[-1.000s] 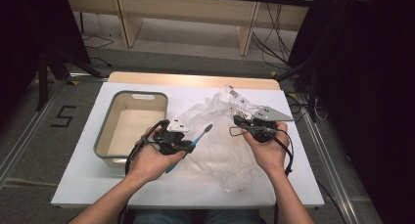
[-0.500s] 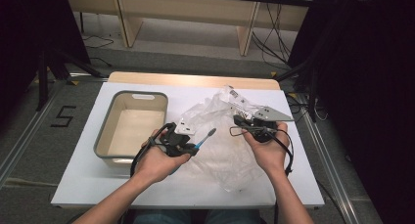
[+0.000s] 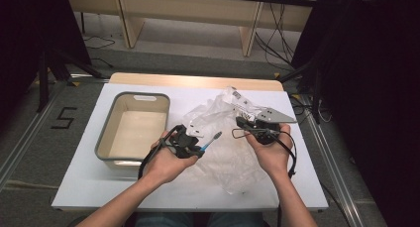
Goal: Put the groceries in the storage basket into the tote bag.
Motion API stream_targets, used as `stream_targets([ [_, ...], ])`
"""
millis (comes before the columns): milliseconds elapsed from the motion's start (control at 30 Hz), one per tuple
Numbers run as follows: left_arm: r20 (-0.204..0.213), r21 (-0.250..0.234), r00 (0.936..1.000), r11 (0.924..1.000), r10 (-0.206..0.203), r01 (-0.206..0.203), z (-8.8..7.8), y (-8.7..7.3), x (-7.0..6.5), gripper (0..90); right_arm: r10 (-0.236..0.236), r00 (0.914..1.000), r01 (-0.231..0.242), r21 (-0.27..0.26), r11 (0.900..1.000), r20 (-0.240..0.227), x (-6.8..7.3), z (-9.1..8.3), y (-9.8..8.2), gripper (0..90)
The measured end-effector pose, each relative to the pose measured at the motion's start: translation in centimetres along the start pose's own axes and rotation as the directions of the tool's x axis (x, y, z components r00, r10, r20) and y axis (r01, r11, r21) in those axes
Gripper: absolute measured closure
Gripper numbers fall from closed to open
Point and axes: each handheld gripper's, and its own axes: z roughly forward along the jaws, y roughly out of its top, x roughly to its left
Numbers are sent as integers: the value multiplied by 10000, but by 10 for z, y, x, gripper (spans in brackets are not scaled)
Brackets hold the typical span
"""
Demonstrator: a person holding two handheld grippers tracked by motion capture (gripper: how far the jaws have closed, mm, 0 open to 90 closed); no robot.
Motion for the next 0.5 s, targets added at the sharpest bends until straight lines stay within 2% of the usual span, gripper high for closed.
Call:
stream_targets([
  [500,-149,376,9999,9993,-16,22,22,7,2,789,-26,10000,26,17,10000,-23,0,0,0,900],
])
